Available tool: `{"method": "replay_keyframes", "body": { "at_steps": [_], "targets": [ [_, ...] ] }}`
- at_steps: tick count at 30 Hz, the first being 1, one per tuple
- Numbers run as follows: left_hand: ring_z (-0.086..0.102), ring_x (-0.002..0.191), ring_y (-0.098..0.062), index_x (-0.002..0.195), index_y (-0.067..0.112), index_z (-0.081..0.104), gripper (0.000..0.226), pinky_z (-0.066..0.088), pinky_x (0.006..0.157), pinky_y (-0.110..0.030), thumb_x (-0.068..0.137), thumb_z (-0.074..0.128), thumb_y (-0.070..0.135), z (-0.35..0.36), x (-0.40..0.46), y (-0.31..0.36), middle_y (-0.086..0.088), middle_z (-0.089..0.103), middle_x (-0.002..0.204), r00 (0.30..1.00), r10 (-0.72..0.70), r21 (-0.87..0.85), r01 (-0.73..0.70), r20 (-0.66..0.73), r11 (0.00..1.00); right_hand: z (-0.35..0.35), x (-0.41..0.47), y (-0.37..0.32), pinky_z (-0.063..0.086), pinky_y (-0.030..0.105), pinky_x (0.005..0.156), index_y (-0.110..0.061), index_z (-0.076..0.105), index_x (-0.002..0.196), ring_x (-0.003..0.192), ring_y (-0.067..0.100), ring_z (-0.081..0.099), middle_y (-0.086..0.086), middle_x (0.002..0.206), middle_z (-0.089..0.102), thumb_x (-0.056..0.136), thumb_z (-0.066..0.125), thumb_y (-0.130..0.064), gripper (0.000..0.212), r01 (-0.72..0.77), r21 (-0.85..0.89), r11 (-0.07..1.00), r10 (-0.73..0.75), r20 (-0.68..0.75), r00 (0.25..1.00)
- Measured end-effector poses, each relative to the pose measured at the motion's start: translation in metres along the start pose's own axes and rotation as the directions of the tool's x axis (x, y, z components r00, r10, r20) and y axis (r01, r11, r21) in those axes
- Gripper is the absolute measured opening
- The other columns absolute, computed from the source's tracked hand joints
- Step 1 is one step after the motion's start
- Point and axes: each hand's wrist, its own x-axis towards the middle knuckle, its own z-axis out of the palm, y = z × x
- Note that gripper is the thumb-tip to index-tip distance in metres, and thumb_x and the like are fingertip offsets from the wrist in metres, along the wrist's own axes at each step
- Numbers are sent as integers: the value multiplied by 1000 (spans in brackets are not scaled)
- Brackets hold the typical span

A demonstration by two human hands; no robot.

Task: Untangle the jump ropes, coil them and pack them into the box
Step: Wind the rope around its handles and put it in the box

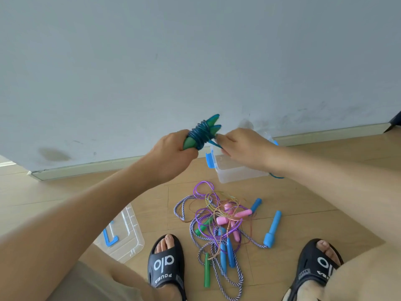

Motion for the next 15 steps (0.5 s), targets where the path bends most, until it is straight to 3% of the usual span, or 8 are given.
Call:
{"method": "replay_keyframes", "body": {
  "at_steps": [3, 5, 7, 9, 15],
  "targets": [
    [45, 57, -22, 86, 4, 59, 9, 40, 54, -30, 86, 56, 13, -3, 12, -15, -5, 54, 71, 979, -199, -183, 203, 41, 962, 2, -15, -9, 35, 32, 55, -7, 50, 62, 53, 18, 42, 0, 55, 48, 104, 34, -45, 59, 30, -80, 996, -29, 20, 999],
    [46, 57, -22, 84, 6, 59, 9, 40, 55, -28, 87, 56, 14, -2, 16, -24, -5, 55, 72, 970, -220, -46, 226, 102, 973, 1, -20, -16, 37, 36, 58, -1, 50, 68, 55, 21, 41, 7, 57, 49, 103, 36, -45, 58, 108, -163, 981, -114, -26, 993],
    [48, 62, -21, 81, 10, 54, 11, 38, 55, -28, 89, 53, 17, 3, 16, -28, -3, 55, 74, 971, -195, 209, 165, 136, 964, -3, -23, -24, 32, 35, 55, -4, 45, 65, 54, 20, 35, 7, 55, 44, 102, 39, -42, 53, 198, -225, 954, -215, -51, 975],
    [48, 64, -20, 74, 17, 46, 16, 36, 55, -29, 90, 50, 18, 7, 14, -26, -1, 53, 74, 975, -140, 354, 73, 169, 932, -7, -23, -31, 25, 34, 51, -12, 36, 59, 52, 18, 29, 1, 51, 34, 101, 42, -39, 50, 275, -248, 929, -291, -32, 956],
    [51, 65, -23, 75, 30, 35, 26, 41, 59, -35, 90, 50, 16, 20, 2, -2, 3, 49, 72, 937, 167, 427, -293, 308, 855, -18, -1, -29, 19, 34, 53, -18, 23, 60, 53, 16, 20, -2, 52, 21, 99, 47, -48, 55, 301, -234, 924, -320, -46, 946]
  ]
}}
